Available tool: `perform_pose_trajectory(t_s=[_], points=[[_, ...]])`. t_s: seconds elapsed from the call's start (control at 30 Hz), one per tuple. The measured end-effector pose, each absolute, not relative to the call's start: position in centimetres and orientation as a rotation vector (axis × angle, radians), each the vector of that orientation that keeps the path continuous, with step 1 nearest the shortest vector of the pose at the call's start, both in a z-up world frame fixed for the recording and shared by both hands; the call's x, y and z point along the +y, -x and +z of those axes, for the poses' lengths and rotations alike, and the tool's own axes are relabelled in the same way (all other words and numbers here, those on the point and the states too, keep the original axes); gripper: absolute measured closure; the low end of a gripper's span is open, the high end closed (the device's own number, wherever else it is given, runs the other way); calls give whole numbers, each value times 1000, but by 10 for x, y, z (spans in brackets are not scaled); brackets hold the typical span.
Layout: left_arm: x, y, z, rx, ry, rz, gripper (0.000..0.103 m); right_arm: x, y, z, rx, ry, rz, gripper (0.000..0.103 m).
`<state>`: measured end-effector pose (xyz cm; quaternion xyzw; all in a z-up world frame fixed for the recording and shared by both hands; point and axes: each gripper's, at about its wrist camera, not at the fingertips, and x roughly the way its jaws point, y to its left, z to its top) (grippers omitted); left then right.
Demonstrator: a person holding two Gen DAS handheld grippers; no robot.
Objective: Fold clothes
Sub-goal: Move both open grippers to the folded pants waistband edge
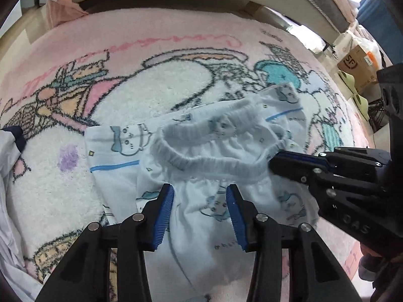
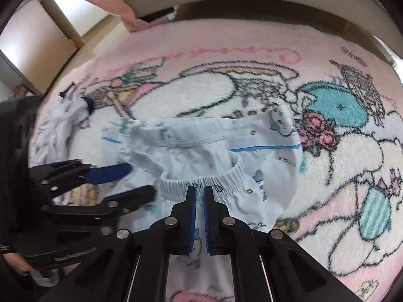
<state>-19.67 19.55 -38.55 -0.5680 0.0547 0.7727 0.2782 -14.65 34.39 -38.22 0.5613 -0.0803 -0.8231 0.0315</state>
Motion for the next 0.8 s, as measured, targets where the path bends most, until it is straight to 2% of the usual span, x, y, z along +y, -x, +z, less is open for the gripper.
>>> perform_pose_trajectory(t_s=[0.07, 0.27, 0.43, 0.53, 0.57, 0.63, 0.67, 0.7, 0.73, 0.77, 0.8], points=[[193, 199, -389, 160, 1533, 2079, 62, 349, 150, -390, -241, -1761, -2536, 103], [192, 199, -388, 255, 1504, 2114, 62, 355, 152, -400, -228, -1776, -2536, 103], [187, 201, -382, 216, 1503, 2109, 62, 355, 150, -396, -231, -1754, -2535, 103], [183, 200, -370, 222, 1481, 2143, 62, 359, 145, -387, -295, -1723, -2534, 98], [181, 200, -366, 224, 1474, 2155, 61, 362, 143, -383, -308, -1720, -2542, 93], [176, 201, -357, 209, 1458, 2178, 59, 369, 137, -376, -313, -1721, -2576, 69], [173, 201, -353, 190, 1450, 2189, 55, 374, 133, -373, -318, -1722, -2598, 48], [169, 201, -350, 153, 1447, 2185, 46, 378, 130, -370, -324, -1722, -2620, 38], [164, 203, -348, 114, 1458, 2178, 39, 384, 126, -367, -343, -1719, -2632, 38], [160, 205, -347, 75, 1471, 2171, 28, 390, 123, -366, -389, -1715, -2627, 37], [156, 207, -348, 42, 1489, 2163, 23, 398, 121, -366, -454, -1714, -2617, 37]])
